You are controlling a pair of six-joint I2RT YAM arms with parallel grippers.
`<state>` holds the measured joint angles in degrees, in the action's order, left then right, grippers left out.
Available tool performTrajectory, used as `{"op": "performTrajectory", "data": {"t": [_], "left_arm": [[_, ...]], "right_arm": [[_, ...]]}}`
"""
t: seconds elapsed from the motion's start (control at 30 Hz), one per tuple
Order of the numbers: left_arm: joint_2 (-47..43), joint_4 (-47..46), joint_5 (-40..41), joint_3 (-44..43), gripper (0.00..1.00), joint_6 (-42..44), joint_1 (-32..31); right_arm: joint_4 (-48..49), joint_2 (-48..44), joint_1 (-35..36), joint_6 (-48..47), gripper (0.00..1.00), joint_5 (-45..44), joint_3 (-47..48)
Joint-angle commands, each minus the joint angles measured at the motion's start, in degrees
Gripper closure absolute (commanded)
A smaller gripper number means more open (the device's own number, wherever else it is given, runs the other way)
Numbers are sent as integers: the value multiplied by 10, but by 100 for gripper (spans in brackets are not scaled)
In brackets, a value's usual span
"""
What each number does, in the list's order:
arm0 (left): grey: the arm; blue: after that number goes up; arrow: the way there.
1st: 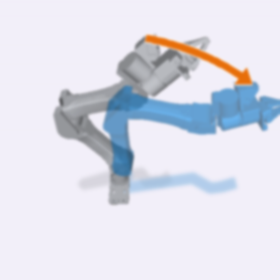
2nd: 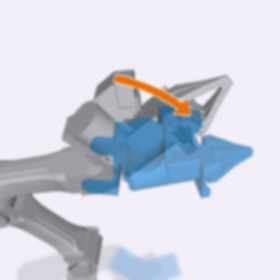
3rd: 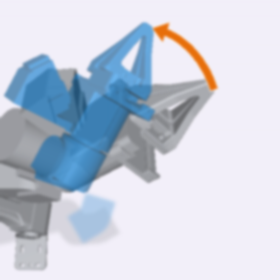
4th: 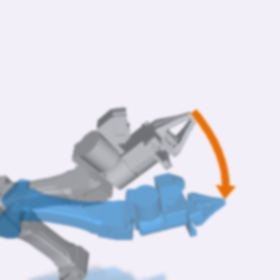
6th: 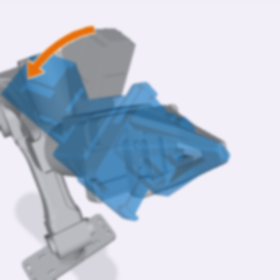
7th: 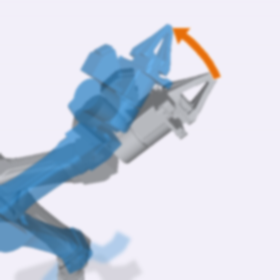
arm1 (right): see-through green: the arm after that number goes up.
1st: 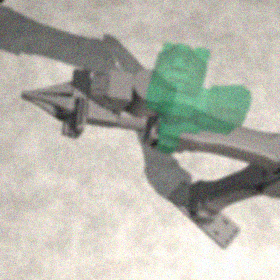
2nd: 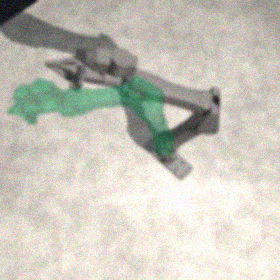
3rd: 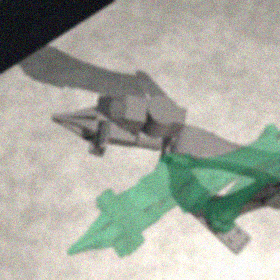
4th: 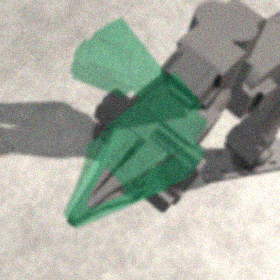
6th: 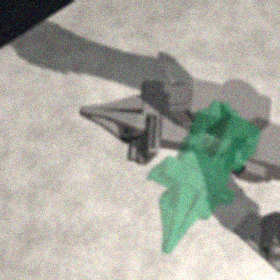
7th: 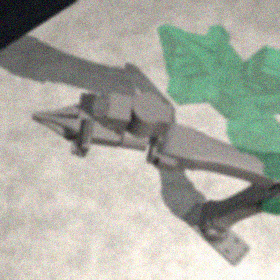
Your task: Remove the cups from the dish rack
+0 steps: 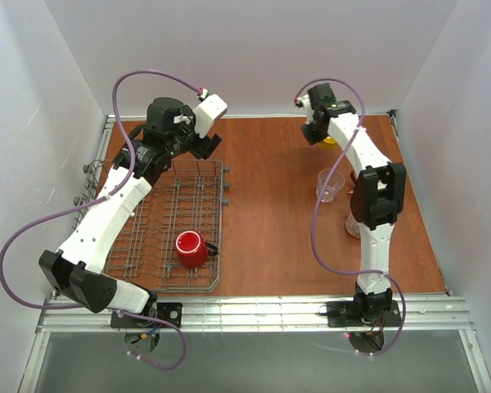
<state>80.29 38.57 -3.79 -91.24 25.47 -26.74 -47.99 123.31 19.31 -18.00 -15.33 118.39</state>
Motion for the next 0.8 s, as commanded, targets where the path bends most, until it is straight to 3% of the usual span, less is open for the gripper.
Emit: {"op": "performTrajectory", "data": {"t": [0.0, 0.43, 0.77], "left_arm": [[-18, 3, 6, 5, 24, 5, -1], [-13, 9, -1, 2, 23, 8, -1], [-8, 9, -3, -3, 24, 11, -1]], "right_arm": [[-9, -15, -55, -14, 99, -2, 19], [-8, 2, -139, 15, 99, 126, -76], [-7, 17, -152, 12, 97, 149, -74]]}}
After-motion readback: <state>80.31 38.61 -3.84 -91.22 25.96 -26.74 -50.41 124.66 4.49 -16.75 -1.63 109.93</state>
